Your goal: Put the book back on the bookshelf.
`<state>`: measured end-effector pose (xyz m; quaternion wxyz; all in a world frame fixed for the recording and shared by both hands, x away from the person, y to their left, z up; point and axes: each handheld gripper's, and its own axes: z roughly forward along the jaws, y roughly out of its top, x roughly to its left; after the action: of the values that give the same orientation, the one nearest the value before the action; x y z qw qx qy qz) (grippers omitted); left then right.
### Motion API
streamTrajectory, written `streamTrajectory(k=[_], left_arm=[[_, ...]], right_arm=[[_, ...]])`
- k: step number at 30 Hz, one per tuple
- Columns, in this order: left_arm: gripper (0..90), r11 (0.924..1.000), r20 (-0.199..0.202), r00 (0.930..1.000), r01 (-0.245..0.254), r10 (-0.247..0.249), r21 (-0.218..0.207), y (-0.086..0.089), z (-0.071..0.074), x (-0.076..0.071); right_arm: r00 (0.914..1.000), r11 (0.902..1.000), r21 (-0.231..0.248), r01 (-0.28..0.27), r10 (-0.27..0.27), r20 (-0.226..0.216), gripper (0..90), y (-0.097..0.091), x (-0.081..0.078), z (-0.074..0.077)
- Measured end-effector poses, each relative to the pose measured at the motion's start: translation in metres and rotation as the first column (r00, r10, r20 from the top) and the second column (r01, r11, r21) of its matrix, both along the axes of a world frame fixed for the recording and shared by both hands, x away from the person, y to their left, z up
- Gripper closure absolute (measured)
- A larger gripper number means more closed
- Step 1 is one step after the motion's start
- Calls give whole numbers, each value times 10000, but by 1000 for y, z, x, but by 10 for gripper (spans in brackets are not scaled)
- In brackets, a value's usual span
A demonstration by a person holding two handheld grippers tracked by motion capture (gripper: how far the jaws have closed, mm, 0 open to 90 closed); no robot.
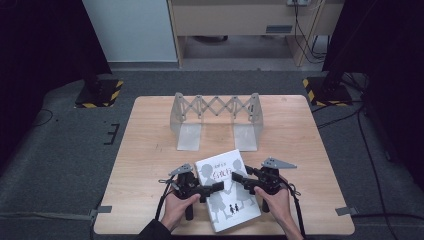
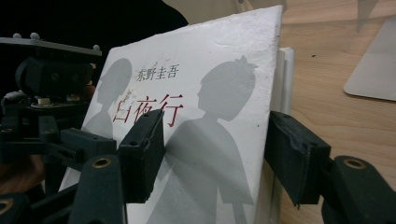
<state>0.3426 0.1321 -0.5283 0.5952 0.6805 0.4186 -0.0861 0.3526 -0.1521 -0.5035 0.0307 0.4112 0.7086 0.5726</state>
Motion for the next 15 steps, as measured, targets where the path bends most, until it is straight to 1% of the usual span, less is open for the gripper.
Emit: streamTrajectory(k=[1,2,5,8,11,12,15], left_arm=[[291,10000,-165,9999,-46,45,-61,0,0,0],[297,10000,-209,9998,-55,53,-79,1,0,1],[314,9997,-215,9997,-94,89,-208,1,1,1],[355,9989,-235,9997,-116,106,-451,2,3,0],[367,9990,-199,9998,-73,64,-441,2,6,-1],[372,9989,-247,9997,-65,54,-467,2,6,-1],[382,9988,-361,9993,-37,20,-487,2,8,1]], right_arm=[[9999,10000,-35,2,-1,101,459,0,0,0],[9999,10000,45,73,-73,100,462,-1,0,0],[10000,9998,201,58,-59,38,457,-3,2,-3],[9999,9998,149,135,-135,-2,435,-7,3,-3],[9994,9994,-44,340,-340,103,433,-15,3,-2],[9991,9991,-75,415,-414,126,428,-19,3,-2],[9992,9992,23,409,-409,-45,422,-24,3,-4]])
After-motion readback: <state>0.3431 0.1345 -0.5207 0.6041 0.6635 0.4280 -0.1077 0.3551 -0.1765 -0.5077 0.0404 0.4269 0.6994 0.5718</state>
